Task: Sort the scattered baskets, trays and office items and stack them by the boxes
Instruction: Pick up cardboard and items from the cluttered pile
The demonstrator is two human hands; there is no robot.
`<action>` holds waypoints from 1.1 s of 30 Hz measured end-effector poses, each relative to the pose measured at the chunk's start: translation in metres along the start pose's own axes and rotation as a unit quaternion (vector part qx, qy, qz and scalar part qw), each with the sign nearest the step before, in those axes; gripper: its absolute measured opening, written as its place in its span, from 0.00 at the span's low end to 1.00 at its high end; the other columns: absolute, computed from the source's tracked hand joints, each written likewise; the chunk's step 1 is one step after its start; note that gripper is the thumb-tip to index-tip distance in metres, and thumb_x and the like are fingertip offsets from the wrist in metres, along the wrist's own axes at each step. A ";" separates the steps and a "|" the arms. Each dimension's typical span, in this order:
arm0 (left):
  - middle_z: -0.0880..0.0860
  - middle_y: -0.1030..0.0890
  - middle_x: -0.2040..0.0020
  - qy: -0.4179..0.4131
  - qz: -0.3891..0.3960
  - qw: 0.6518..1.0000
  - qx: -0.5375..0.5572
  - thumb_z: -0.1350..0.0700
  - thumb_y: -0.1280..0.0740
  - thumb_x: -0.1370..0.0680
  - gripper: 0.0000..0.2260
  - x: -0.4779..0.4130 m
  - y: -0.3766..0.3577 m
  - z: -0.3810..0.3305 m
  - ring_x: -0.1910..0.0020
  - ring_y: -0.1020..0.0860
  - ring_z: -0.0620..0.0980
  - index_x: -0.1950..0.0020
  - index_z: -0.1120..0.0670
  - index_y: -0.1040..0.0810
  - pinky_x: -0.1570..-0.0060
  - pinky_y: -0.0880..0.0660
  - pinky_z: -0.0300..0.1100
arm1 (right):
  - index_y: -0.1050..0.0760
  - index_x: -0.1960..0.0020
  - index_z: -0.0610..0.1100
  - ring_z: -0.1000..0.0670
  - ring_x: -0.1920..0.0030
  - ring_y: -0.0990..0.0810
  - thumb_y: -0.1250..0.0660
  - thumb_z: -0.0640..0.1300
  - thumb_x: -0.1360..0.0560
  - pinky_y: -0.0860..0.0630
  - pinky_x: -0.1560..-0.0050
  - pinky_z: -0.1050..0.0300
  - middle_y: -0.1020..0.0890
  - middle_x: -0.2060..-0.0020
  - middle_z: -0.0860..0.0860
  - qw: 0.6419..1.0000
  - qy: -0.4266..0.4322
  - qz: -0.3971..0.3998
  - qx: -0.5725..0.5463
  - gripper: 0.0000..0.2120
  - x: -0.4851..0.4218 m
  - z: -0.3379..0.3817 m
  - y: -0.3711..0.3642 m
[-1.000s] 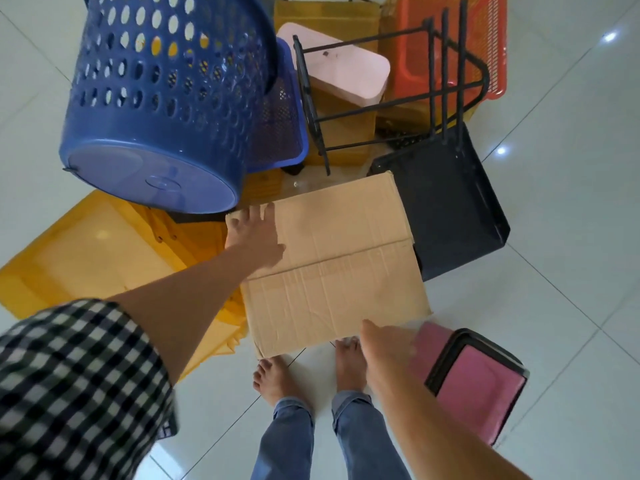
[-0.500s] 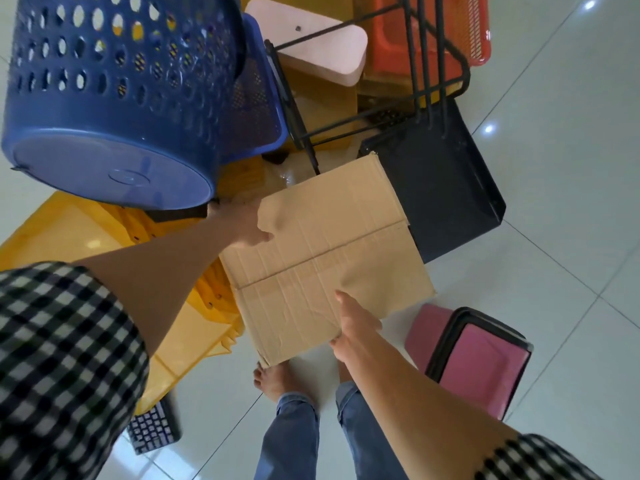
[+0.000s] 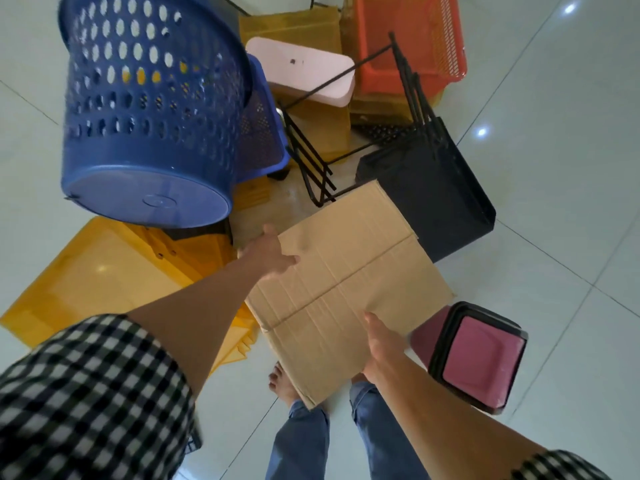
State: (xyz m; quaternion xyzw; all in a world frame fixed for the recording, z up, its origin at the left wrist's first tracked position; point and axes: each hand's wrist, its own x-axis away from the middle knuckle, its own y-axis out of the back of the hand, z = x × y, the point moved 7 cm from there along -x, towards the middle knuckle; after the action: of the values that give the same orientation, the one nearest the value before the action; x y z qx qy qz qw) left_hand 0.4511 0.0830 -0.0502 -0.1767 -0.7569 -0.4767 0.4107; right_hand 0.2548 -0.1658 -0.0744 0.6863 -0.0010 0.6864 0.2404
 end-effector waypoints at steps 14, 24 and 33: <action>0.56 0.25 0.42 -0.054 0.018 0.998 -0.011 0.45 0.27 0.24 0.27 0.099 0.024 -0.029 0.41 0.24 0.59 0.39 0.54 0.41 0.41 0.24 0.57 | 0.45 0.24 0.39 0.41 0.37 0.27 0.23 0.54 0.28 0.32 0.36 0.47 0.28 0.32 0.42 0.985 0.037 -0.079 -0.147 0.45 0.065 -0.029 0.053; 0.56 0.27 0.40 -0.052 0.036 0.996 0.060 0.48 0.27 0.23 0.29 0.194 0.034 -0.033 0.42 0.26 0.56 0.34 0.57 0.42 0.46 0.26 0.50 | 0.43 0.27 0.43 0.42 0.48 0.26 0.21 0.56 0.32 0.26 0.42 0.45 0.26 0.37 0.42 0.975 0.140 -0.093 -0.147 0.45 0.141 -0.021 0.121; 0.54 0.28 0.41 -0.105 0.017 0.981 0.161 0.45 0.27 0.24 0.26 0.313 0.043 -0.042 0.44 0.25 0.54 0.37 0.54 0.38 0.46 0.25 0.52 | 0.36 0.30 0.52 0.54 0.53 0.23 0.25 0.57 0.29 0.27 0.52 0.56 0.22 0.44 0.56 0.947 0.278 -0.122 -0.104 0.33 0.247 -0.008 0.223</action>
State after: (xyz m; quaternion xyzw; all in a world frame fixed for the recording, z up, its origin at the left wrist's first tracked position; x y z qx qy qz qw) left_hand 0.3105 0.0280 0.2306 -0.1702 -0.8594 -0.3206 0.3600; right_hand 0.1874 -0.2788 0.2307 0.4340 0.0785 0.8116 0.3833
